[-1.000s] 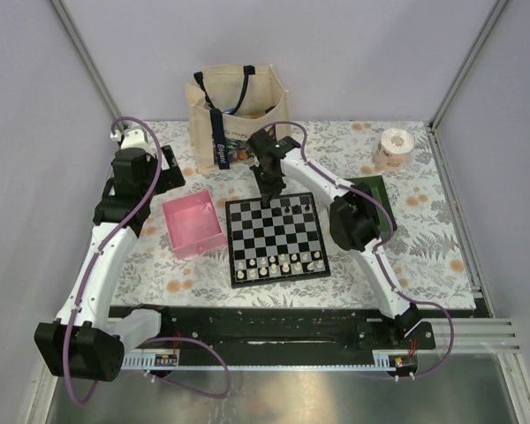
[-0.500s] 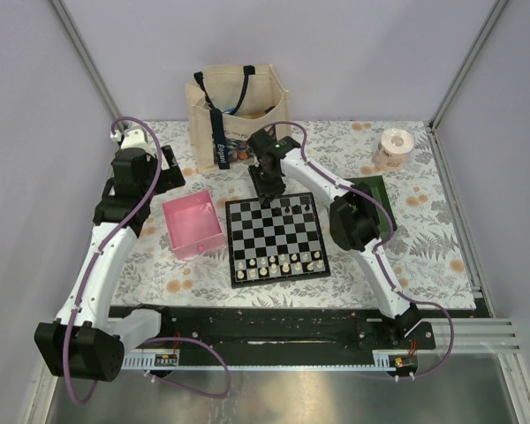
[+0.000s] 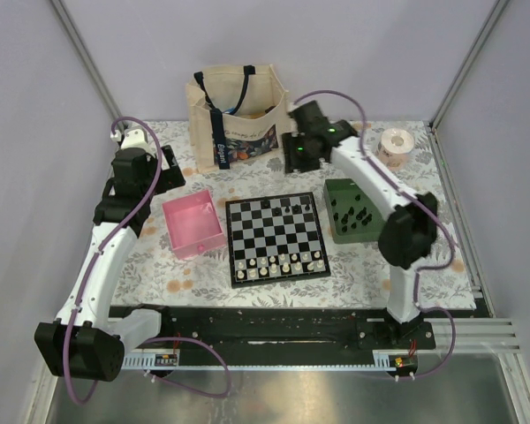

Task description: Set up the chess pieces on the board

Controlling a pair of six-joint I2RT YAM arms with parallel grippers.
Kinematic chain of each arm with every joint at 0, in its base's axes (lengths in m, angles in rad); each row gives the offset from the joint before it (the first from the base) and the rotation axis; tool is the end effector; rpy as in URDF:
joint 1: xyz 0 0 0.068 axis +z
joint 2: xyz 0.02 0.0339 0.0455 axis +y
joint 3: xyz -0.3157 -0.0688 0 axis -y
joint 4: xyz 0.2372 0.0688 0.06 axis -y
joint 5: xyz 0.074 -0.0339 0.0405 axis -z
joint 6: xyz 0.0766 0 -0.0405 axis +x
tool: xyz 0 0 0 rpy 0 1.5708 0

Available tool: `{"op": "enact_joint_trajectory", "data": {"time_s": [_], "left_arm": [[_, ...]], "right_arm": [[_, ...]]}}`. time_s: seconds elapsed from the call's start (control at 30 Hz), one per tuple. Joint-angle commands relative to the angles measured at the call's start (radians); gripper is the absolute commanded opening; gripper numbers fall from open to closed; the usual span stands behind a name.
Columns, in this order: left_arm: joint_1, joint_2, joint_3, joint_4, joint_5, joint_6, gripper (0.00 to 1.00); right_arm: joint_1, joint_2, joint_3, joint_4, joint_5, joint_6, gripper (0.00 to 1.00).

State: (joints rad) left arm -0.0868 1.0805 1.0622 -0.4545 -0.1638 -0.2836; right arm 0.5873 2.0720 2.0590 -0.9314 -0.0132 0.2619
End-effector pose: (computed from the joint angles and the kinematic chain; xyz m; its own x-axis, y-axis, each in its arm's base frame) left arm 0.2429 -0.0086 0.3795 -0.4190 -0.2407 -0.8755 -0.1837 0.9668 -0.1778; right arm 0.4139 0.2768 0.3253 -0.7965 -0.2192 -0.5635 -0.3668 0.9161 0.1621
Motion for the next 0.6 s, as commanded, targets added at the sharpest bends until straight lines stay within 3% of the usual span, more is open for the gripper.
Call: {"op": "enact_joint_trajectory", "data": {"time_s": [0.0,0.1,0.27,0.57], "left_arm": [[0.002,-0.025,0.007,0.030,-0.003,0.014,0.99],[0.002,-0.022,0.007,0.030,0.001,0.014,0.99],[0.002,-0.016,0.007,0.031,0.006,0.012,0.99],[0.002,-0.013,0.007,0.031,0.015,0.011,0.99]], "right_arm": [[-0.193,-0.246,-0.326,0.173,0.050,0.039,0.56],[-0.306,-0.344,-0.515,0.221,0.082,0.048,0.57],[-0.440,-0.395,-0.690,0.233,0.102,0.033,0.56],[-0.461,-0.349,-0.702,0.250,0.016,-0.004,0.48]]}}
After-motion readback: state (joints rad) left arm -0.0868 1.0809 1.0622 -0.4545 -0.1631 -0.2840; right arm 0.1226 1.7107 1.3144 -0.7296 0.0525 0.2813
